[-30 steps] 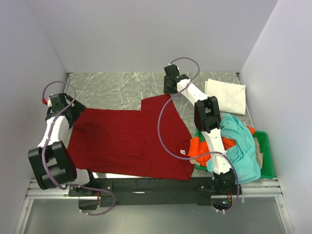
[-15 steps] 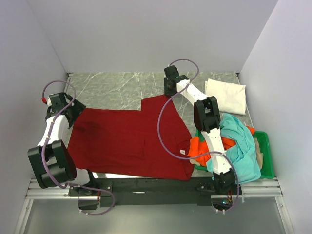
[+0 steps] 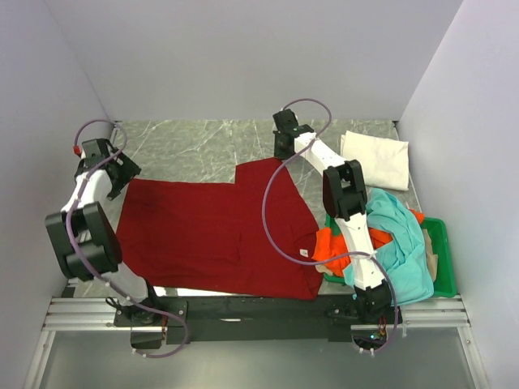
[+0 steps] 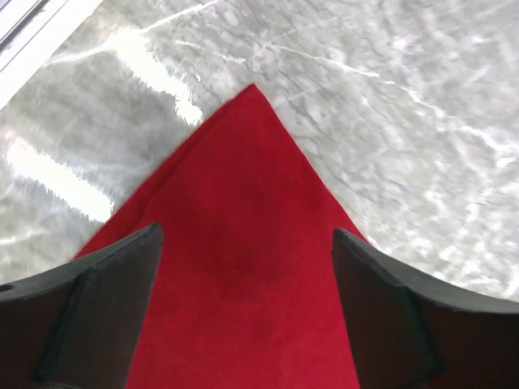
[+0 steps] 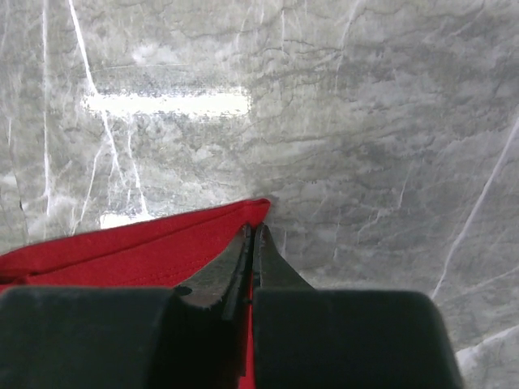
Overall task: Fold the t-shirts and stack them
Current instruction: Fold the tshirt
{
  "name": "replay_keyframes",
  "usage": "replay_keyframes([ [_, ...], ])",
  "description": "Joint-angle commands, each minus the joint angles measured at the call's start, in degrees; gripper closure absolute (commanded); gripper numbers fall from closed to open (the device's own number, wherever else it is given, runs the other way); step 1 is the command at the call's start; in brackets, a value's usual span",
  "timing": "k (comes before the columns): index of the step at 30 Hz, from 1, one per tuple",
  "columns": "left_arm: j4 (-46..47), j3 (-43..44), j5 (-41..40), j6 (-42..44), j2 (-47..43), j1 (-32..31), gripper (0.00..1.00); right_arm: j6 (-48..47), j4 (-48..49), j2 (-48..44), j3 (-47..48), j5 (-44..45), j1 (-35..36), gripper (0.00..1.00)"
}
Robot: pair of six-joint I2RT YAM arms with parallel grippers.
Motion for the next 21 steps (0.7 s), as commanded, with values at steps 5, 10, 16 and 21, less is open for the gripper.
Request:
replay_keyframes([
  [5, -1.25, 7.84, -0.87, 4.60, 8.62, -0.24, 0.25, 2.81, 0.81, -5.60, -4.98, 0.97, -2.61, 1.00],
  [10, 0.60, 11.61, 0.88, 6.09, 14.14, -0.24, 0.38, 2.99, 0.90, -6.48, -5.87, 0.35, -2.97, 1.00],
  [16, 0.43, 15.83, -0.26, 6.97, 19.60, -0.24, 0.49, 3.43, 0.72, -6.48, -5.69, -0.97, -2.88, 1.00],
  [21, -0.62, 19.87, 0.53, 7.85, 23.73, -0.41, 0.55, 3.08, 0.81, -7.09, -6.31, -1.14, -2.97, 1.00],
])
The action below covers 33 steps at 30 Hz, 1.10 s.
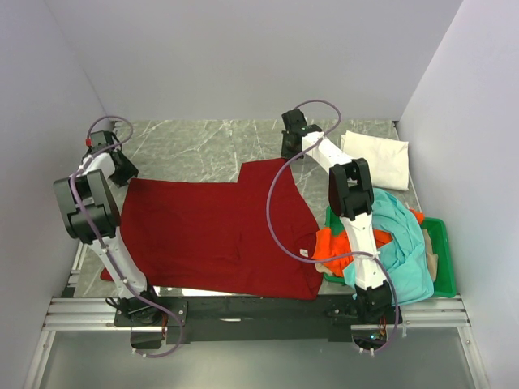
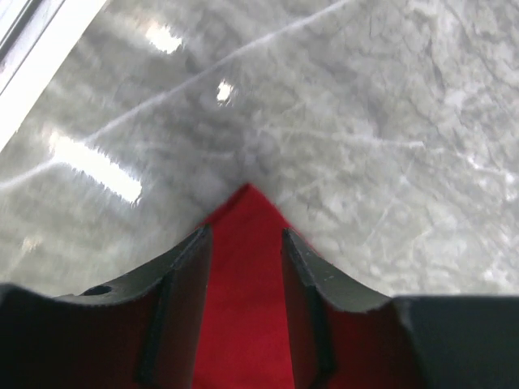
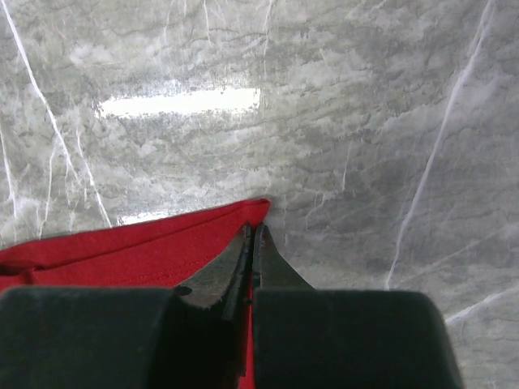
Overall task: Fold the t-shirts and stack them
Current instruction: Fold the tshirt
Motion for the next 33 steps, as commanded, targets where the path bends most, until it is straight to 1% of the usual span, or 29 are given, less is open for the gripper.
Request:
replay_keyframes([
  [1, -0.17, 4.56, -0.06, 1.97, 2.77, -0.33, 0.55, 0.13, -0.09, -4.25, -1.46, -0.03, -0.35, 1.00],
  [7, -0.87, 7.11, -0.41, 2.50, 5.85, -0.24, 0.55, -0.31, -0.44, -4.25, -1.02, -0.38, -0.35, 1.00],
  [11, -1.23, 6.76, -0.94, 2.77, 6.30, -0.42, 0.55, -0.49, -0.53, -4.34, -1.10, -0.03, -0.43, 1.00],
  [15, -0.35, 5.00, -0.42, 2.77, 6.38, -0.50, 0.59, -0.66, -0.53, -4.43, -1.02, 0.06, -0.35, 1.00],
  [20, -1.22, 5.62, -0.76, 3.29, 7.79, -1.64, 0.62, -0.58, -0.61, -4.25, -0.75, -0.20, -0.43, 1.00],
  [29, -2.28, 5.97, -1.56, 3.73, 9.38, -2.53, 0.77, -0.84, -0.61, -4.60, -0.93, 0.15, -0.52, 1.00],
  [30, -2.28, 5.79, -1.30, 3.82, 9.64, -2.61, 0.81, -0.75, -0.61, -4.52, -0.93, 0.15, -0.43, 1.00],
  [32, -2.37, 5.53, -0.51, 3.91, 9.64, -2.61, 0.85, -0.75, -0.70, -4.60, -0.93, 0.24, -0.52, 1.00],
  [33, -2.28, 5.35, -0.33, 4.08, 9.64, -2.61, 0.91, -0.75, -0.79, -4.60, -1.02, 0.32, -0.52, 1.00],
])
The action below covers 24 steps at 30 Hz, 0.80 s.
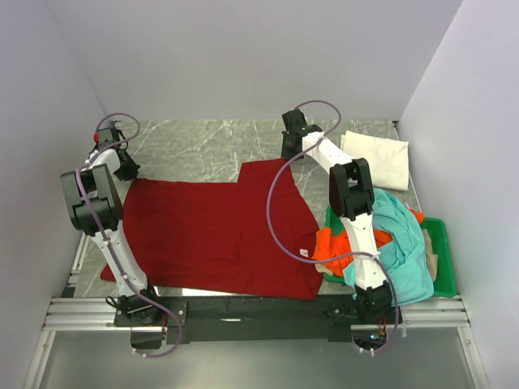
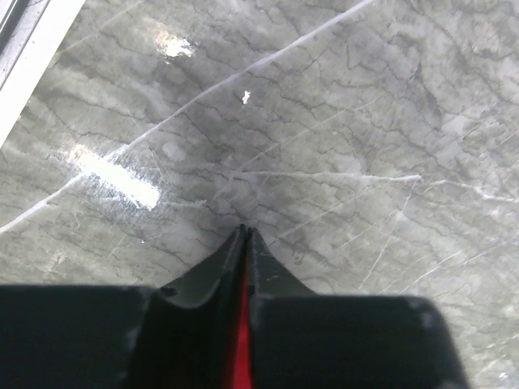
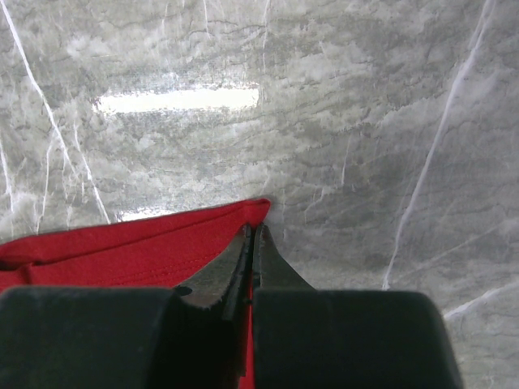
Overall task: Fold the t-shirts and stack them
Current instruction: Fold the tshirt
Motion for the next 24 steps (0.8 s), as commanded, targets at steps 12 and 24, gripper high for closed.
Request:
replay_keyframes([
  [12, -2.79, 0.22, 5.31, -0.44, -0.05, -0.54, 1.00, -0.54, -1.52, -5.81, 0.47, 1.09, -0.96, 1.00],
  [24, -4.89, 7.60, 6.28, -2.73, -1.55, -0.54, 0.99, 0.25, -3.01, -6.61, 5.48, 0.48, -2.10, 1.00],
])
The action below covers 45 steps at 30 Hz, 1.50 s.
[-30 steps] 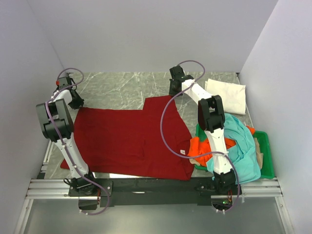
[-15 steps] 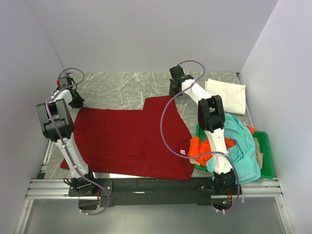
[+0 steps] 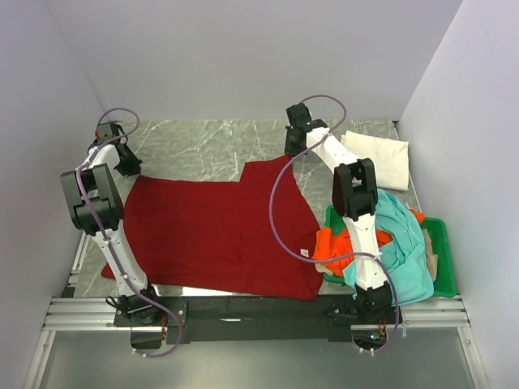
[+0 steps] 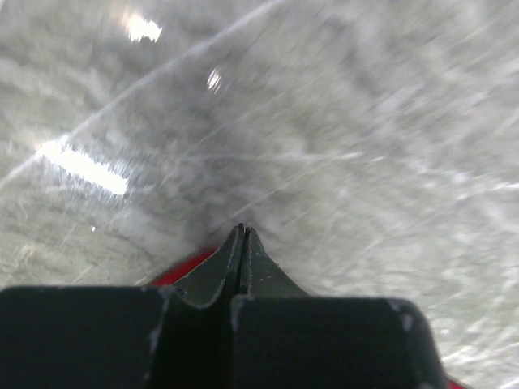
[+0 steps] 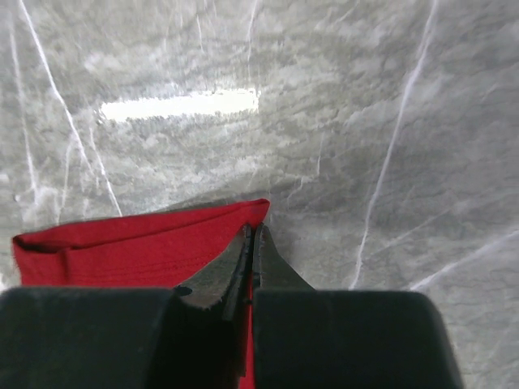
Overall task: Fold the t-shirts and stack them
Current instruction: Fold the tshirt
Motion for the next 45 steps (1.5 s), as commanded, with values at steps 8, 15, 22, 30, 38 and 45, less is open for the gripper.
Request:
replay_keyframes([
  [8, 0.29, 9.35, 3.62, -3.18, 1.17, -0.16, 1.00, 1.09, -0.56, -1.55, 9.84, -0.53, -2.24, 1.00],
  [15, -4.27, 11.56, 0.57, -2.40, 3.98, -0.69, 0.96, 1.97, -0.21, 0.39, 11.69, -2.20, -3.12, 1.00],
  [22, -4.55, 8.39, -1.91, 0.86, 4.42, -3.24, 0.74, 2.32, 0.40, 0.57, 9.75, -3.26, -3.12, 1.00],
  [30, -5.68, 10.59, -7.35, 1.83, 6.09, -4.56, 0.65, 2.85, 0.93, -0.05, 8.00, -3.96, -3.12, 1.00],
  [38, -4.89, 12.08, -10.61, 2.53, 8.29, -4.91, 0.62, 2.59, 0.84, -0.40, 7.47, -4.31, -3.03, 1.00],
  [45, -3.66, 13.40, -10.09, 2.36, 9.78, -5.35, 0.57, 2.67, 0.32, -0.31, 7.38, -4.58, -3.12, 1.00],
])
